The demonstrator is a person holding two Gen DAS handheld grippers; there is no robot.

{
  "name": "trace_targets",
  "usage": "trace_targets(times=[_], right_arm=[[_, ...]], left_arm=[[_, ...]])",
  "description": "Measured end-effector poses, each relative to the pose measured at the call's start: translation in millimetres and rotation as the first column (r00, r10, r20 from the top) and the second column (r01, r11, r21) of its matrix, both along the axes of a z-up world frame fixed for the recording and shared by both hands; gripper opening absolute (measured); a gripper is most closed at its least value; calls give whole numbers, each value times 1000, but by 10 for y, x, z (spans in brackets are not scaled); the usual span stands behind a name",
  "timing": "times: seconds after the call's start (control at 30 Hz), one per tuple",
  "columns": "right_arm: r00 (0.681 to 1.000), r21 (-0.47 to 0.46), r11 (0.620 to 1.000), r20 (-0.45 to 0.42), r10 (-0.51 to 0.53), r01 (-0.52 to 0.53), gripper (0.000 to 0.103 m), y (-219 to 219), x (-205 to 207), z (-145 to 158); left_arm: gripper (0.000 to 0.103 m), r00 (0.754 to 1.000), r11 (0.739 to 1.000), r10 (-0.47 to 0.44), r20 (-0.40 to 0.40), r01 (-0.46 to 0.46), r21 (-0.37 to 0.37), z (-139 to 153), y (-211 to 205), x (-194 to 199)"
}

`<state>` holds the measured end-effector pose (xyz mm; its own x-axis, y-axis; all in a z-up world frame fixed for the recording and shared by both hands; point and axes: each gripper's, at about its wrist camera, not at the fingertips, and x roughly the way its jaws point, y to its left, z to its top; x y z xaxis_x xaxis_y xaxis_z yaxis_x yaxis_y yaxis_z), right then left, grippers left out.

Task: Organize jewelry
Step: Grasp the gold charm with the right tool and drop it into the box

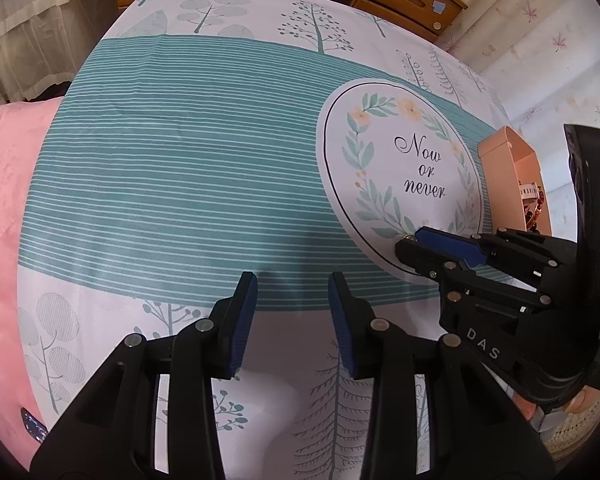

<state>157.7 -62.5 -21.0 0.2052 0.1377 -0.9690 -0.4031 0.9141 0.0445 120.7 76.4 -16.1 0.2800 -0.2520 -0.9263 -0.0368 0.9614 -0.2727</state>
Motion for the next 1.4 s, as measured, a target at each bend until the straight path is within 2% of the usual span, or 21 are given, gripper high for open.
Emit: trace_targets(times=[0.13,0.4,0.47,0.53,0.7,0.83,0.97,1.1,1.33,1.4], right_arm=[[1000,38,999,11,-10,9,18,-97,-80,95],[993,113,992,97,-69,58,18,-692,-386,639],[987,122,989,132,-95,79,18,-928,-472,822],[980,127,987,160,-122,102,18,-1132,-544,972],[951,143,974,230,-206,176,18,-1723,-673,1313],[927,149,961,263,-265,233,18,-2114,-723,1439],[917,147,952,263,-301,270,18,-2426,-732,1404],[915,154,941,230,-332,303,18,-2589,-666,1211],[918,135,933,180,-354,334,19,-2634,-501,839],[919,143,929,155,-362,341,22,-2643,-476,753]], left_arm=[[33,1000,1000,-14,9,14,13,87,-86,-46],[34,993,995,-88,75,85,47,426,-543,-142],[40,990,994,-104,95,99,54,504,-679,-153],[53,985,992,-118,129,113,50,613,-865,-156],[63,976,991,-134,170,132,23,785,-1300,-100],[67,969,989,-148,200,146,26,838,-1623,-41],[67,956,987,-161,246,150,61,847,-1912,-10],[68,951,987,-150,271,130,91,795,-2068,1],[68,957,989,-123,262,96,112,632,-2088,54],[68,960,990,-107,259,78,117,594,-2068,62]])
